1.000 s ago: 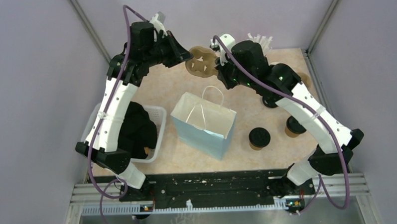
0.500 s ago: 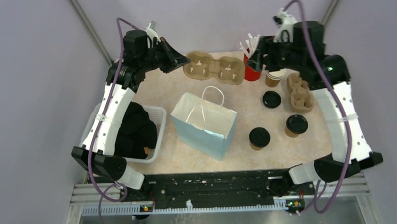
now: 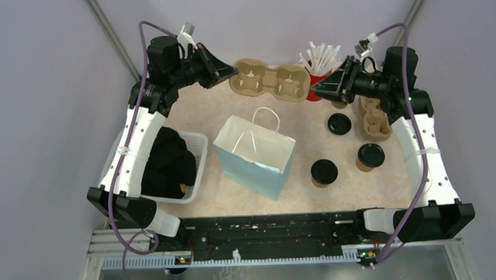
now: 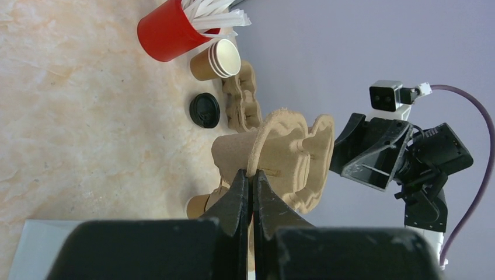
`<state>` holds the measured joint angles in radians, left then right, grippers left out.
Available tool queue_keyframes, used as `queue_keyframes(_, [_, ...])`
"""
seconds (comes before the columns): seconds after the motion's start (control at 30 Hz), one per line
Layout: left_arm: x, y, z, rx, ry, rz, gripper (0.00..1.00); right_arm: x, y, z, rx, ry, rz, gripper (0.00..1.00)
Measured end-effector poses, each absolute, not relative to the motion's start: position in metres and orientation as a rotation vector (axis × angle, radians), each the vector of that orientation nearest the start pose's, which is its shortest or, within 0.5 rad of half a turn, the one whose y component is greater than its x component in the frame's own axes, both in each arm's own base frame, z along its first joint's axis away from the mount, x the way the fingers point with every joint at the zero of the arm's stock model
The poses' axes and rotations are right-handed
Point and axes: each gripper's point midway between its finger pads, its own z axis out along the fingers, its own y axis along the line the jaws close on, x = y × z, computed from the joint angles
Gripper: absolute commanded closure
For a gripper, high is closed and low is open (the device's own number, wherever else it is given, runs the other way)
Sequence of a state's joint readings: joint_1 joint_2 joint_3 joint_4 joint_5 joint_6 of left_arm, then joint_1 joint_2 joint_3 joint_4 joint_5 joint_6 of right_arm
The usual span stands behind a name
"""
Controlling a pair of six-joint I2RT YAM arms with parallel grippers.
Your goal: Pack the takeout coffee
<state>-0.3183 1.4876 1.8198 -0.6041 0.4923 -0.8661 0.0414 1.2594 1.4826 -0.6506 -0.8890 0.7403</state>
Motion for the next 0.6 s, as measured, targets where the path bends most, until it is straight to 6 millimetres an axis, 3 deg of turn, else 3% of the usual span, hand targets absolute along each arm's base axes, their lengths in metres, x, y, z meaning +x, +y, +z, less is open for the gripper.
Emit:
queue_keyframes(0.17, [0.353, -0.234, 0.425, -0.168, 2.014, -1.26, 1.0, 0.293, 0.173, 0.4, 0.084, 1.993, 1.468, 0.52])
queue_keyframes(0.33, [0.352, -0.235, 0.424, -0.165, 2.02, -1.27, 1.0, 0.291, 0.176, 0.395, 0.132, 1.967, 1.541, 0.54])
queue_keyframes(0.6, [0.351, -0.238, 0.423, -0.15, 2.02, -1.294, 1.0, 0.295, 0.177, 0.398, 0.133, 1.936, 1.56, 0.73])
